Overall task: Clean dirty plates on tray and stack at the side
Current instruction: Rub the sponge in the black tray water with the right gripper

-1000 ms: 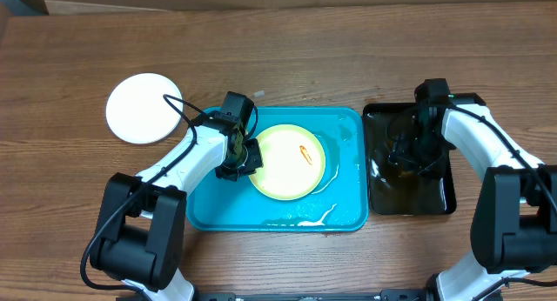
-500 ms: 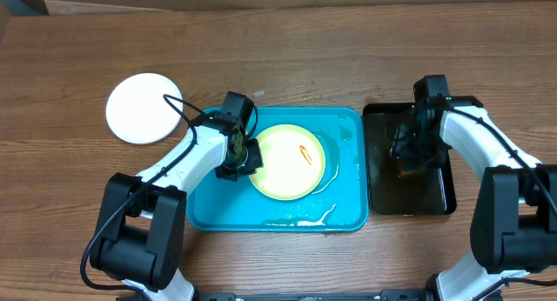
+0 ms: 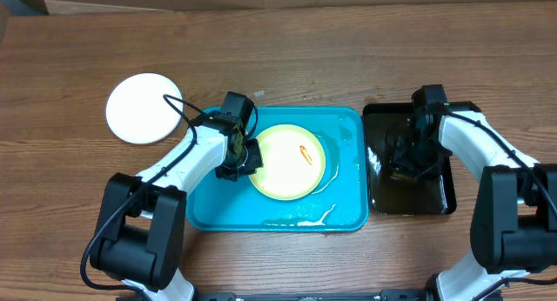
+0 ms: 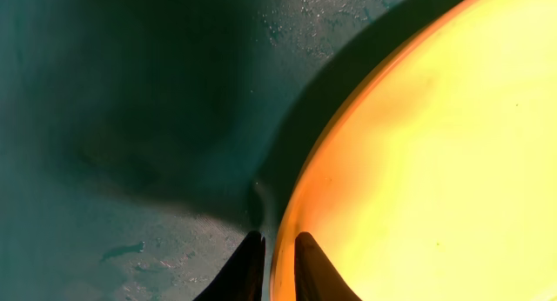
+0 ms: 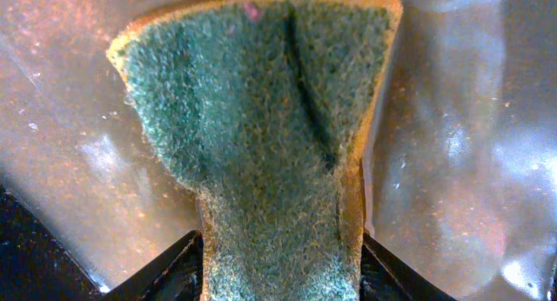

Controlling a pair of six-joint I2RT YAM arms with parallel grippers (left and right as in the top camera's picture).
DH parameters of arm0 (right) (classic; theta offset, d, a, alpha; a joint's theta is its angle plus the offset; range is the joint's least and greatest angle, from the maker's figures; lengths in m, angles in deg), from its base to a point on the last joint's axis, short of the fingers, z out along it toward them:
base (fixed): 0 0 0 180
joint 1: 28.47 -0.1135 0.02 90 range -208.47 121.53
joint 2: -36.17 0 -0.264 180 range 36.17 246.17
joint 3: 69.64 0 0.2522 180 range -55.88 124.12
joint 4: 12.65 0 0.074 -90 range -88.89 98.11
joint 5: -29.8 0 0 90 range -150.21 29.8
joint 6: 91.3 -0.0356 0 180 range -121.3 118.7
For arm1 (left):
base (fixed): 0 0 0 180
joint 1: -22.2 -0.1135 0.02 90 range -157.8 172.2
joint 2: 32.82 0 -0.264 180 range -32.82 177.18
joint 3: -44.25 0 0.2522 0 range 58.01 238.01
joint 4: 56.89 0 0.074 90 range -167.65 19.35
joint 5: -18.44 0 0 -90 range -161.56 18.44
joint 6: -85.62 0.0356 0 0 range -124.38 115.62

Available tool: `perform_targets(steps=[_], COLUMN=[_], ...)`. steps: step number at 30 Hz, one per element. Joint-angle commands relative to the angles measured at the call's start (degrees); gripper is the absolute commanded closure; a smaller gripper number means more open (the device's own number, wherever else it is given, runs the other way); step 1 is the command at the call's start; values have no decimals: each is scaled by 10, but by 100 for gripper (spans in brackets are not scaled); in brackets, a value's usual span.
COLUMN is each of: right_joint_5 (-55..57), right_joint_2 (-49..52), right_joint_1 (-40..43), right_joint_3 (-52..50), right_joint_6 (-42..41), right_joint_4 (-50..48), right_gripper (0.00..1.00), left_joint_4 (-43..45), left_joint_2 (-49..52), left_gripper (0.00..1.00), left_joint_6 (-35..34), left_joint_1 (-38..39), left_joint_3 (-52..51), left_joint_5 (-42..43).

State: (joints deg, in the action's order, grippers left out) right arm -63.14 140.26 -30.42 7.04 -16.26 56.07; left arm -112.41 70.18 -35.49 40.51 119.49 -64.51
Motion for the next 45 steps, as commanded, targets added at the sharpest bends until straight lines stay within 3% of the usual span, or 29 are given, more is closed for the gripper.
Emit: perform_targets(steps=[1,3,6,7,9,14,16,17,18,19,20,21,22,23,24,25,28,30,33,34,35,36,37,38,39,45], right_joint_5=[5,5,5,5,12,63,63,63,63,63,63,63,63,63,63,63,64,63,63,63,63,63,63,63,63,62], right_joint_2=[-5,-5,-5,-5,-5,-5,-5,-5,-5,-5,-5,-5,-5,-5,-5,-5,-5,-5,-5,-5,-5,-5,-5,-5,-5,-5], right_joint_1=[-2,-2,-2,-2,-2,-2,-2,-2,-3,-3,-3,-3,-3,-3,-3,-3,-2,-2,-2,-2,-2,-2,-2,-2,-2,-2], right_joint_3=[2,2,2,2,2,2,2,2,2,1,1,1,1,1,2,2,1,1,1,1,1,1,1,2,2,47], right_joint_6=[-1,0,0,2,2,2,2,2,2,2,2,2,2,2,2,2,2,2,2,2,2,2,2,2,2,1], right_joint_4=[0,0,0,-3,-17,-85,-88,-85,-82,-79,-76,-73,-73,-76,-82,-91,-125,-146,-155,-153,-152,-151,-153,-158,-164,-110], right_gripper=[51,96,96,84,32,31,40,50,71,82,92,93,83,49,25,19,18,21,54,73,82,83,71,42,28,19], left_joint_4=[0,0,0,0,0,0,0,0,0,0,0,0,0,0,0,0,0,0,0,0,-1,-1,-1,-1,-1,-2], left_joint_2=[8,8,8,8,8,8,8,8,8,8,8,8,8,8,8,8,8,8,8,8,8,8,8,8,8,8], left_gripper=[85,84,84,84,84,84,84,84,84,84,84,84,84,84,84,84,83,83,83,83,83,83,83,83,83,78], left_joint_6=[11,11,11,11,11,11,11,11,11,11,11,11,11,11,11,11,12,11,12,11,11,11,11,11,11,11], left_joint_1=[2,2,2,2,2,2,2,2,2,2,2,2,2,2,2,2,2,2,2,2,2,2,2,2,2,2], left_joint_3=[-3,-3,-3,-3,-3,-3,-3,-3,-3,-3,-3,-3,-3,-3,-3,-3,-3,-3,-3,-3,-3,-3,-3,-3,-3,-3], left_joint_5=[3,3,3,3,3,3,3,3,3,3,3,3,3,3,3,3,2,2,2,3,3,3,3,3,3,2])
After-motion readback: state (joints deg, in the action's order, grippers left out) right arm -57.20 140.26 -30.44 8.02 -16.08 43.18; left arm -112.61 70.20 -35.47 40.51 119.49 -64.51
